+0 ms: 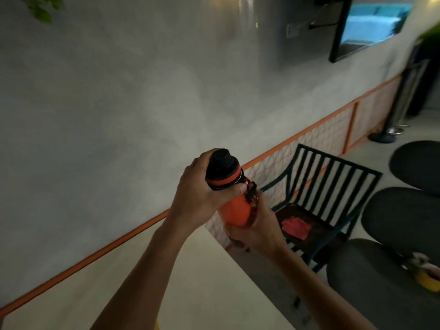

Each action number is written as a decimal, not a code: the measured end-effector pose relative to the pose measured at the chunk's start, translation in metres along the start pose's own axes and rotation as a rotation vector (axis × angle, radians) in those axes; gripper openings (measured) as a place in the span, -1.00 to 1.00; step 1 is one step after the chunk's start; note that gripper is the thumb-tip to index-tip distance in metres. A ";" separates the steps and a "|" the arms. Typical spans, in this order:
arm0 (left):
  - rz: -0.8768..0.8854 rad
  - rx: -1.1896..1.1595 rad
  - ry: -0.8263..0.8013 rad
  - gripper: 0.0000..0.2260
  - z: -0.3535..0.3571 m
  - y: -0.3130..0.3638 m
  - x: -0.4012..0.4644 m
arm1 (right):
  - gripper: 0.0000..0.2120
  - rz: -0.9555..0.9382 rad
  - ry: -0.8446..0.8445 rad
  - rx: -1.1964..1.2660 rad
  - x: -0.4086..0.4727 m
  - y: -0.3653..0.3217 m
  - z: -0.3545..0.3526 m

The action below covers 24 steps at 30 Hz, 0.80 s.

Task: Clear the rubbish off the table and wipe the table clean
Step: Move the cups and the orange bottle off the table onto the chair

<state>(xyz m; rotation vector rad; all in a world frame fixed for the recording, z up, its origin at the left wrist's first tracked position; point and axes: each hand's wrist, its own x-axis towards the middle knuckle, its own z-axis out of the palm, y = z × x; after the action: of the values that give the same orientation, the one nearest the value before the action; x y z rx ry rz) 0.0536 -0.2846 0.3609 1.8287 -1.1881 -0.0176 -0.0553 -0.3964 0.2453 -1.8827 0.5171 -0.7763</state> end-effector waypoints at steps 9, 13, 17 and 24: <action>0.215 -0.221 -0.222 -0.38 0.100 0.085 -0.008 | -0.12 0.090 0.270 -0.090 -0.081 0.023 -0.125; 0.291 -0.285 -0.322 -0.47 0.155 0.125 -0.012 | -0.17 0.142 0.366 -0.123 -0.116 0.038 -0.181; 0.347 -0.333 -0.450 -0.51 0.230 0.168 -0.015 | -0.19 0.197 0.491 -0.149 -0.153 0.066 -0.249; 0.389 -0.359 -0.606 -0.47 0.363 0.227 -0.017 | -0.17 0.287 0.579 -0.236 -0.198 0.123 -0.363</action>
<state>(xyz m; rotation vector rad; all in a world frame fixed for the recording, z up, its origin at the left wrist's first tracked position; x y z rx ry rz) -0.2832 -0.5434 0.3036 1.2819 -1.8106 -0.5596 -0.4546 -0.5497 0.1856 -1.7216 1.2581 -1.1020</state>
